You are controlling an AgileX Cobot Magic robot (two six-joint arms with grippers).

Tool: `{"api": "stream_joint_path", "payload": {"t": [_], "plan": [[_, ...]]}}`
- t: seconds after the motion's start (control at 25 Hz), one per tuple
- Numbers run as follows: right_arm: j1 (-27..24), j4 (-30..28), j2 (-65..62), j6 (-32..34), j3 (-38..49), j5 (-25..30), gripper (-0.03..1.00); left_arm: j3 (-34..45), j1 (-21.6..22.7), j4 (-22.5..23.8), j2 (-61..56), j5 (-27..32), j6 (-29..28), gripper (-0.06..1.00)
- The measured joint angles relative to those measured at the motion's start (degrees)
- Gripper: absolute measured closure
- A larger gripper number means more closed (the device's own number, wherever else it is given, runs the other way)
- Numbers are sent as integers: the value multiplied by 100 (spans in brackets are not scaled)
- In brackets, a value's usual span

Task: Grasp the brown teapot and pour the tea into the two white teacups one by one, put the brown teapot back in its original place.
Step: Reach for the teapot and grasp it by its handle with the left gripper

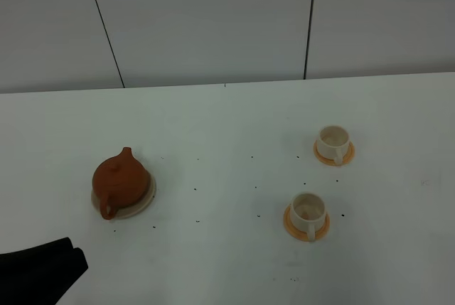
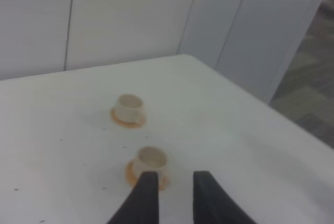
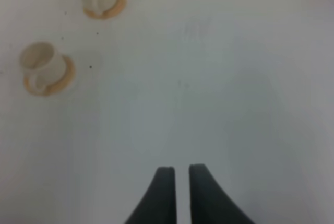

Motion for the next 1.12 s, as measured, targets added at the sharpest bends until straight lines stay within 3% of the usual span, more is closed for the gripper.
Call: {"api": "stream_joint_path", "payload": {"t": [0.24, 0.44, 0.56, 0.64, 0.76, 0.88, 1.0, 1.12], "plan": [[0, 194, 0, -266, 6, 0, 90, 0, 0, 140, 0, -331, -46, 71], [0, 194, 0, -284, 6, 0, 89, -5, 0, 383, 0, -618, -676, 71], [0, 194, 0, -284, 6, 0, 89, -172, 0, 1319, 0, -662, -1548, 71], [0, 194, 0, -284, 6, 0, 89, -422, 0, 2359, 11, -568, -2360, 71], [0, 194, 0, -284, 6, 0, 89, -1008, 0, 4152, 153, 63, -3672, 71], [0, 194, 0, -284, 6, 0, 89, -1537, 6, 5666, 407, 932, -4403, 71], [0, 197, 0, -284, 6, 0, 89, -1887, 6, 6346, 590, 1439, -4622, 71], [0, 201, 0, -284, 6, 0, 89, -2064, 0, 6447, 715, 1576, -4699, 71]]}}
